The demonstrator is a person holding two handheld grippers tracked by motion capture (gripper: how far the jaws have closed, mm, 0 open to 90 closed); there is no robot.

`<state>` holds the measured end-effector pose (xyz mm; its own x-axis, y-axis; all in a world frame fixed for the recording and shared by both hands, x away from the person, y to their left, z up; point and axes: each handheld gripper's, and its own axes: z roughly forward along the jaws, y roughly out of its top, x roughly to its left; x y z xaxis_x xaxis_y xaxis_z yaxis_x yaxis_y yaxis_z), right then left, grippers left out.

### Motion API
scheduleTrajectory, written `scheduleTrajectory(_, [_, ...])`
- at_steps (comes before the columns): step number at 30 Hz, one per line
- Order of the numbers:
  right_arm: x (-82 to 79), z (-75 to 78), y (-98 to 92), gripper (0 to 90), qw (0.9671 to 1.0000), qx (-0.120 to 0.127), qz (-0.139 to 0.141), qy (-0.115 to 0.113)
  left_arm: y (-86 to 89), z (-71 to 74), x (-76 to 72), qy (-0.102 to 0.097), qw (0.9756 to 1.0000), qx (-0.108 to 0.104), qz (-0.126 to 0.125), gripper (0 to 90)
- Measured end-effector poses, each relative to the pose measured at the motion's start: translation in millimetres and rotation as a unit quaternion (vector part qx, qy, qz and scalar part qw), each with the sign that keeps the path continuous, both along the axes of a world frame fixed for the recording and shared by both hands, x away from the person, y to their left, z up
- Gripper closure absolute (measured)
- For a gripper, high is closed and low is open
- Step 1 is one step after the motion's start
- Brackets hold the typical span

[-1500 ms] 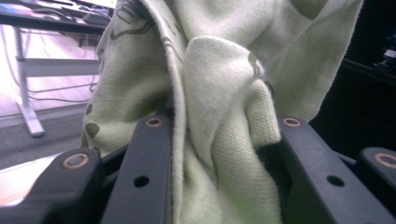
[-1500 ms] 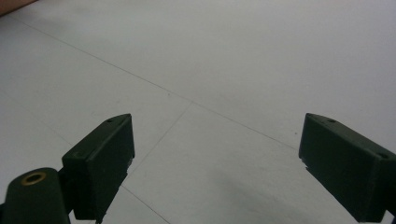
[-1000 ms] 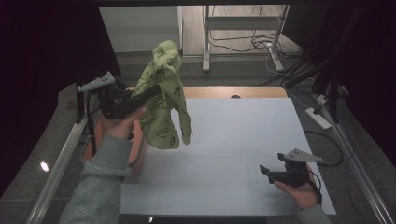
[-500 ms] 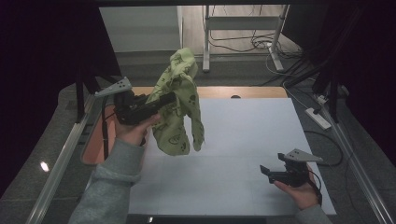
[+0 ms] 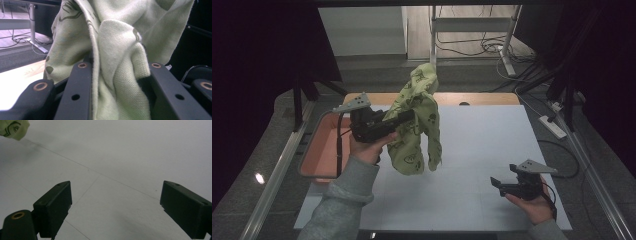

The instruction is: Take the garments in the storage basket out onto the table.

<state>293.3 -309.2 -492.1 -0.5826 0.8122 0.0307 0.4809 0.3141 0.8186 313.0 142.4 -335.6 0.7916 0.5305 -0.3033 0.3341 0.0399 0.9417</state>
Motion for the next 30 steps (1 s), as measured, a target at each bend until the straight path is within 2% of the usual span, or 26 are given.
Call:
scheduleTrajectory(15, [-0.1,-0.1,-0.1,11.3,1.0,0.001,0.001,0.0,-33.6,-11.2,-2.1,0.006,0.9994,0.013,-0.03,70.2])
scheduleTrajectory(22, [0.3,-0.6,0.2,11.3,1.0,0.0,0.001,0.001,-39.5,-15.8,-2.8,0.008,0.999,0.022,-0.038,70.2])
scheduleTrajectory(30, [0.3,-0.6,0.0,11.3,1.0,0.0,0.001,0.001,-45.1,-17.6,-2.3,0.01,0.9987,0.021,-0.046,70.2])
